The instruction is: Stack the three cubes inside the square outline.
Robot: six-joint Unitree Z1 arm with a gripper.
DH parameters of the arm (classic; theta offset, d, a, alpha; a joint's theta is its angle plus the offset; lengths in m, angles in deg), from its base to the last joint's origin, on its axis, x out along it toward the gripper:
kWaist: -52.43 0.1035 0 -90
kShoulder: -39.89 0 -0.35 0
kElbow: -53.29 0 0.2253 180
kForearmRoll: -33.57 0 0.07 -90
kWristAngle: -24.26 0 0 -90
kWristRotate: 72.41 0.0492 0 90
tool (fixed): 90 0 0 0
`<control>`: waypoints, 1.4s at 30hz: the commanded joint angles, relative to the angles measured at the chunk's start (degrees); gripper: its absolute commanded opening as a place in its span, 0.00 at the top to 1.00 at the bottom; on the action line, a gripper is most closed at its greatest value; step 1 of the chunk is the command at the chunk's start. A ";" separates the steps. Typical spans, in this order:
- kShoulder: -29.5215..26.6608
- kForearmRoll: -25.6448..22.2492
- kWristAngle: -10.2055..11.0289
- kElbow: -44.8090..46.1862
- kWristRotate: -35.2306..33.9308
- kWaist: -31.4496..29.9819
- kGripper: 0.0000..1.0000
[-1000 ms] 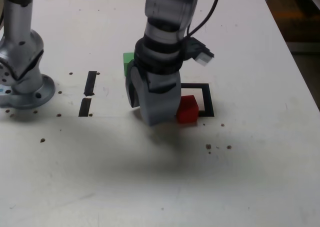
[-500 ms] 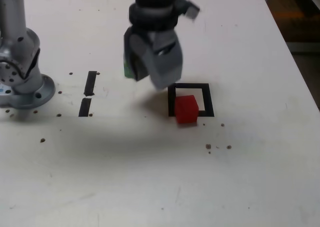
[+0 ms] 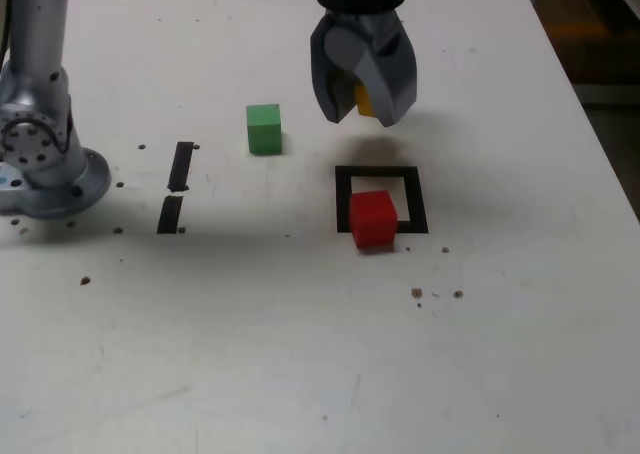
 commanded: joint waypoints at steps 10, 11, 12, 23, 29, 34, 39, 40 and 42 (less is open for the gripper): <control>3.21 4.09 1.12 -1.21 -2.41 5.13 0.89; 3.42 4.38 1.13 -0.91 -2.65 5.25 0.88; 3.60 4.68 1.17 -0.58 -2.92 5.38 0.88; 4.42 5.27 3.29 1.57 -4.81 6.40 0.69; 4.26 4.28 3.94 2.19 -4.79 6.62 0.35; 3.99 4.12 4.05 2.78 -4.40 6.38 0.16; 3.12 4.54 4.56 2.85 -4.05 5.63 0.08; 2.78 4.60 4.72 2.86 -4.08 5.46 0.07; 1.83 4.50 5.06 2.91 -4.27 5.13 0.06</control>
